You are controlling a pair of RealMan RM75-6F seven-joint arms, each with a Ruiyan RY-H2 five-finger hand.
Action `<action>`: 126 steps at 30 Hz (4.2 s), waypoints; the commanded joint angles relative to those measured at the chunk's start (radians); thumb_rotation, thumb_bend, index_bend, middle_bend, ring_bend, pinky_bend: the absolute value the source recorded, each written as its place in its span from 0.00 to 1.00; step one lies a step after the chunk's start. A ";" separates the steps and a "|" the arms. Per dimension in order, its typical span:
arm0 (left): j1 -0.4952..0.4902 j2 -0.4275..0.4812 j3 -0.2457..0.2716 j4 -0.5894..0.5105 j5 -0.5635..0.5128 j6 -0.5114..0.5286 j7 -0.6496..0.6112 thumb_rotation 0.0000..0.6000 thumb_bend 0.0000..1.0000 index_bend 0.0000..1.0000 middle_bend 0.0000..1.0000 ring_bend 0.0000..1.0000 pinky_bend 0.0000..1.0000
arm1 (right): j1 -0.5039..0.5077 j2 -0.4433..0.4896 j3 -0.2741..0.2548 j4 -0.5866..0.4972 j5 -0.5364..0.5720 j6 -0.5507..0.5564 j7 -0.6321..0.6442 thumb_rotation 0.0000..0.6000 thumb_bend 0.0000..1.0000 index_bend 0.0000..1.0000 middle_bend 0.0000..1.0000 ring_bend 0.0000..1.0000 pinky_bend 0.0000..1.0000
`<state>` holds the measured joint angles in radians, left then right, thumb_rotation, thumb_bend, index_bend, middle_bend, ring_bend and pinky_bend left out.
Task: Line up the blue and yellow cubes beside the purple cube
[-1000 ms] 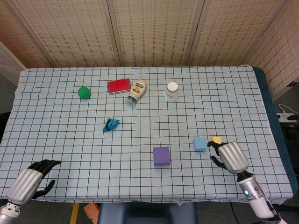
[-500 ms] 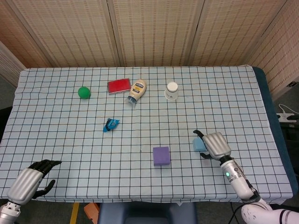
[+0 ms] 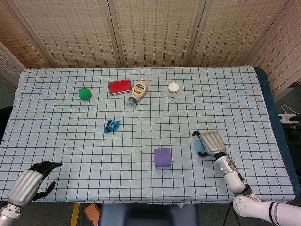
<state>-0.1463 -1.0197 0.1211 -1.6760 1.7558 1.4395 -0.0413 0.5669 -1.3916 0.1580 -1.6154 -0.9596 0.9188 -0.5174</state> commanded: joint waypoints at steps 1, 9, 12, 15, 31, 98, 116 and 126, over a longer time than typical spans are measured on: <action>0.000 0.000 0.000 0.000 0.000 -0.001 0.001 1.00 0.43 0.24 0.29 0.23 0.33 | 0.009 -0.015 -0.006 0.026 0.009 0.012 0.002 1.00 0.09 0.29 0.80 0.84 0.97; 0.000 0.000 0.001 -0.001 0.001 -0.004 0.001 1.00 0.43 0.25 0.29 0.23 0.33 | 0.018 -0.026 -0.027 0.073 0.029 -0.009 0.040 1.00 0.09 0.28 0.80 0.84 0.97; 0.000 0.000 0.001 -0.001 0.002 -0.004 0.002 1.00 0.43 0.25 0.29 0.23 0.33 | 0.020 -0.038 -0.035 0.096 0.029 -0.010 0.048 1.00 0.09 0.29 0.80 0.84 0.97; 0.000 0.000 0.001 -0.001 0.001 -0.004 0.000 1.00 0.43 0.25 0.30 0.23 0.33 | 0.022 -0.051 -0.041 0.119 0.028 -0.011 0.058 1.00 0.09 0.31 0.81 0.85 0.98; -0.002 0.001 0.004 -0.003 0.002 -0.009 -0.006 1.00 0.43 0.25 0.30 0.23 0.33 | 0.002 -0.063 -0.048 0.076 -0.099 0.064 0.146 1.00 0.09 0.63 0.84 0.88 1.00; -0.008 0.012 0.011 -0.008 0.011 -0.016 -0.036 1.00 0.43 0.27 0.31 0.23 0.34 | 0.048 -0.185 -0.077 -0.010 -0.018 0.087 0.094 1.00 0.09 0.47 0.84 0.88 1.00; -0.008 0.013 0.014 -0.010 0.013 -0.019 -0.033 1.00 0.43 0.28 0.32 0.23 0.34 | 0.028 -0.100 -0.081 -0.089 -0.092 0.076 0.177 1.00 0.09 0.25 0.84 0.88 1.00; -0.008 0.015 0.016 -0.013 0.016 -0.017 -0.033 1.00 0.43 0.28 0.33 0.23 0.34 | -0.011 0.026 -0.132 -0.250 -0.116 0.196 -0.004 1.00 0.13 0.37 0.84 0.88 1.00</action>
<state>-0.1540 -1.0047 0.1366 -1.6892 1.7721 1.4229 -0.0747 0.5687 -1.3993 0.0461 -1.8237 -1.0747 1.0701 -0.4473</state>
